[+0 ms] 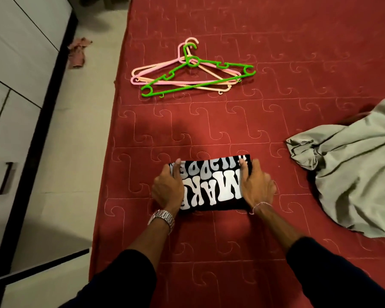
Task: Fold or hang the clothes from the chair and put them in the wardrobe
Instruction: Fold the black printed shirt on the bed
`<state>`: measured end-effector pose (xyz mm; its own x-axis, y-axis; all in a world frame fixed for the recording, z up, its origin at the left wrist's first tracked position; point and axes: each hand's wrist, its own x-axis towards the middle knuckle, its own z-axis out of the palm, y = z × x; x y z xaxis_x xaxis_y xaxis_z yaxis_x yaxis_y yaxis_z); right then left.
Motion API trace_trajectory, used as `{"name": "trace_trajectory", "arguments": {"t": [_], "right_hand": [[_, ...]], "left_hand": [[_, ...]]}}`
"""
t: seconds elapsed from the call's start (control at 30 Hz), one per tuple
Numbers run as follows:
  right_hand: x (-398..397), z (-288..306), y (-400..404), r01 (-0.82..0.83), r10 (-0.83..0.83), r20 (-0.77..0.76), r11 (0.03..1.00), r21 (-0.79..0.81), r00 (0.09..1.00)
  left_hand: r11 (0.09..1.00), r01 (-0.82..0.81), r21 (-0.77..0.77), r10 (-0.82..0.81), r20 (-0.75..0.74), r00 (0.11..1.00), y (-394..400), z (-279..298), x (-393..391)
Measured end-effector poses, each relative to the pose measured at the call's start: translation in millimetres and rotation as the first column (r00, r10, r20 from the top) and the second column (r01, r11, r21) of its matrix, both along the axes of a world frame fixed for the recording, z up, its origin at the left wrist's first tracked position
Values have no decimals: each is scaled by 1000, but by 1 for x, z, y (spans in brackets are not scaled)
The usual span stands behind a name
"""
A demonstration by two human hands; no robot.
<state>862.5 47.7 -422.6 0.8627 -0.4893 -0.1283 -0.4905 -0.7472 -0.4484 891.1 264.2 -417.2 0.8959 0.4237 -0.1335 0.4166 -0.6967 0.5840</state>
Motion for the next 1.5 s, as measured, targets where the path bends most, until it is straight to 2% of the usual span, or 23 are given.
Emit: {"name": "trace_trajectory", "arguments": {"t": [0.1, 0.17, 0.23, 0.3, 0.4, 0.53, 0.7, 0.83, 0.93, 1.0, 1.1, 1.17, 1.2, 1.27, 1.3, 1.33, 1.4, 1.43, 1.47, 1.5], "right_hand": [[0, -4, 5, 19, -21, -18, 995, -93, 1000], [1, 0, 9, 36, -31, 36, 992, -118, 999], [0, 5, 14, -14, 41, 117, 975, -223, 992], [-4, 14, 27, -180, 227, 145, 943, -279, 963], [-14, 18, 55, -473, 484, -20, 843, -255, 875], [-22, -1, 63, -552, 522, -184, 806, -214, 833], [-22, 2, 64, -566, 531, -208, 804, -184, 822], [-29, 30, 73, -492, 490, -46, 870, -42, 871], [-32, 57, 91, -412, 410, 53, 888, 203, 911], [-29, 71, 104, -345, 365, 27, 851, 396, 931], [-18, 89, 110, -249, 271, 20, 852, 461, 963], [-12, 104, 103, -223, 208, 86, 843, 490, 974], [-9, 112, 97, -224, 188, 120, 826, 518, 975], [-4, 127, 84, -195, 127, 151, 744, 639, 980], [-3, 135, 77, -161, 78, 147, 669, 726, 986], [-3, 143, 71, -121, 21, 132, 566, 815, 991], [-4, 155, 57, -39, -79, 66, 306, 951, 995], [-6, 160, 48, -10, -105, 29, 172, 985, 994], [-10, 162, 38, 14, -112, -8, 52, 999, 994], [-15, 162, 28, 37, -109, -43, -55, 998, 993]], "left_hand": [[994, -18, 112, 26, -74, 997, -4, -2, -5], [988, -99, 115, 110, -97, 989, -9, 3, -5], [982, -145, 120, 167, -198, 966, -14, 11, -3], [982, -177, 66, 188, -352, 917, -16, 11, 1], [959, -260, -112, 179, -472, 864, -6, 6, 7], [904, -262, -339, 102, -424, 900, 3, 9, 11], [864, -249, -438, 113, -314, 943, 7, 13, 0], [821, -190, -539, 72, -232, 970, 12, 23, -9], [717, -138, -684, -11, -210, 978, 19, 36, -10], [609, -109, -786, -76, -194, 978, 17, 58, -10], [488, -36, -872, -246, -177, 953, 12, 89, -8], [481, -3, -877, -304, -171, 937, 12, 107, -6], [493, -10, -870, -276, -167, 947, 11, 114, -4], [533, -18, -846, -109, -90, 990, 10, 124, -1], [561, -45, -827, 27, -37, 999, 11, 125, 1], [589, -88, -803, 169, 15, 986, 14, 121, 1], [736, -221, -640, 337, 63, 940, 25, 103, 0], [776, -287, -561, 358, 17, 934, 32, 93, -3], [751, -330, -572, 338, -97, 936, 37, 83, -8], [639, -366, -677, 261, -256, 931, 41, 74, -14]]}}
